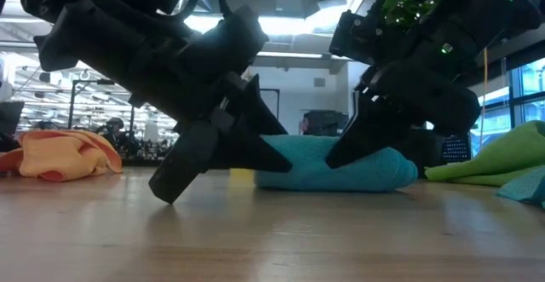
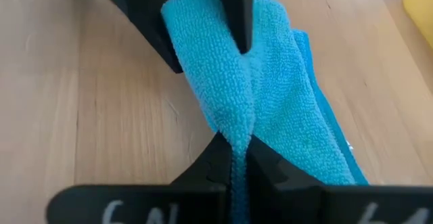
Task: Fold microfiber towels
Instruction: Stack the left folded blue microfiber towel on top of the yellow microfiber towel in the bin
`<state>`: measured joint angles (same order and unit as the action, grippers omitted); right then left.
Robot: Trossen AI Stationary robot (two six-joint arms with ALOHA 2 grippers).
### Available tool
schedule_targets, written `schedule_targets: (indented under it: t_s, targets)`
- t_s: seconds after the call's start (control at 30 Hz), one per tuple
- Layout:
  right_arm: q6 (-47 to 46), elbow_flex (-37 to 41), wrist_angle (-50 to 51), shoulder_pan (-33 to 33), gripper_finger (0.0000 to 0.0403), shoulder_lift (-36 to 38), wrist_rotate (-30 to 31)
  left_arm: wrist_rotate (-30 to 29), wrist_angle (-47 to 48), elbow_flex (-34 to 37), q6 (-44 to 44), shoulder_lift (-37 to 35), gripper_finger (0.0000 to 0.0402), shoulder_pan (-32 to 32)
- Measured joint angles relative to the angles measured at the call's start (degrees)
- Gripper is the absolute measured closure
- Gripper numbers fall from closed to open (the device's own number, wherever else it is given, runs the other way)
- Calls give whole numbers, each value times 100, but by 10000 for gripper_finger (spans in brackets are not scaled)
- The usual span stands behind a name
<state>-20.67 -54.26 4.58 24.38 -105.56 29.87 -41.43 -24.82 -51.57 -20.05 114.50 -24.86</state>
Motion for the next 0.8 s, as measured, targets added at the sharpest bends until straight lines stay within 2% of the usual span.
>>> schedule_targets:
  t_s: [0.13,0.27,0.5,0.63,0.8]
  targets:
    - [146,0,3,1,378,0,199,-7,4,2,153,7,316,8]
    - [314,-2,91,19,345,0,620,28,7,6,460,15,387,91]
    - [628,-2,193,359,234,0,625,41,35,13,789,20,398,170]
    - [502,-2,434,639,170,2,739,39,31,13,793,20,400,170]
    - [-30,5,1132,739,128,0,1281,49,-3,13,787,21,400,170]
